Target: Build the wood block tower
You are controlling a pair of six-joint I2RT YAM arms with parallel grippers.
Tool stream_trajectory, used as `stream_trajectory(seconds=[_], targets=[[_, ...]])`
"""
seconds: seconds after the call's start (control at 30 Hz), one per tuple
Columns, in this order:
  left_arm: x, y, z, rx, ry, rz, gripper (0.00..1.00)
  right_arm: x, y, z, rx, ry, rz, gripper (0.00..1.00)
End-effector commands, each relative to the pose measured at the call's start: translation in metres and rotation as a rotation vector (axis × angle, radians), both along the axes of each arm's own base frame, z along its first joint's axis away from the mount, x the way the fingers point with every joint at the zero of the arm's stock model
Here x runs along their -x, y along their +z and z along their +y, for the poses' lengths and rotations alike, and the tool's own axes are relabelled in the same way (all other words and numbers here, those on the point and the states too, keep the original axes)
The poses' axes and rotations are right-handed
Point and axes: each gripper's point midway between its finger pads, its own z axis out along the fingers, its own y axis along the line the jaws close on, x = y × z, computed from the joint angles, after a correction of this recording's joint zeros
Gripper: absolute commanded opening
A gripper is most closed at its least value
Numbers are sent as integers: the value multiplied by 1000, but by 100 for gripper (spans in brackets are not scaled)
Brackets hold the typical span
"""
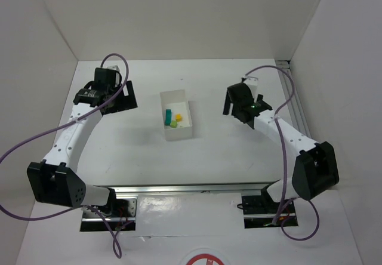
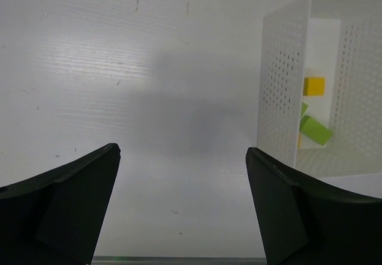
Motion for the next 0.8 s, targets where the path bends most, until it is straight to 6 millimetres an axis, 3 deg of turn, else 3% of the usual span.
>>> stream_trajectory(seconds=[0.0, 0.07, 0.1, 0.13, 0.17, 0.2, 0.23, 0.27, 0.3, 0.33, 0.37, 0.4, 0.5, 0.53, 0.63, 0.7, 0.77], targets=[[2, 14, 24, -12, 139, -11, 100, -21, 89, 107, -166, 299, -188, 99], [5, 12, 35, -2, 188, 6, 100, -23, 104, 148, -183, 382, -187, 99], [9, 9, 45, 24, 240, 12, 100, -31, 113, 176, -181, 433, -177, 99], [12, 10, 50, 40, 262, 6, 100, -22, 115, 209, -184, 502, -166, 99], [18, 9, 65, 47, 344, 11, 100, -30, 116, 234, -182, 530, -155, 99], [20, 8, 70, 53, 368, 19, 100, -27, 97, 247, -164, 552, -117, 99], [22, 11, 77, 54, 399, 7, 100, -25, 112, 271, -189, 595, -137, 99], [27, 14, 84, 48, 435, -1, 100, -25, 110, 287, -199, 620, -133, 98], [31, 17, 93, 55, 474, -5, 100, -28, 89, 299, -176, 631, -92, 95], [35, 24, 96, 58, 484, -31, 100, -27, 99, 315, -190, 653, -111, 89], [37, 29, 99, 59, 493, -47, 100, -30, 94, 322, -204, 654, -102, 85], [40, 33, 103, 51, 510, -62, 100, -30, 77, 334, -196, 670, -74, 83], [46, 49, 111, 28, 530, -106, 100, -35, 69, 350, -219, 654, -59, 83], [45, 54, 111, 29, 530, -119, 100, -37, 57, 356, -218, 652, -34, 83], [43, 54, 104, 56, 505, -116, 100, -38, 31, 362, -207, 652, 15, 82], [41, 51, 101, 72, 489, -105, 100, -37, 20, 364, -210, 651, 37, 73], [42, 46, 99, 78, 484, -92, 100, -38, 10, 368, -216, 650, 51, 70]])
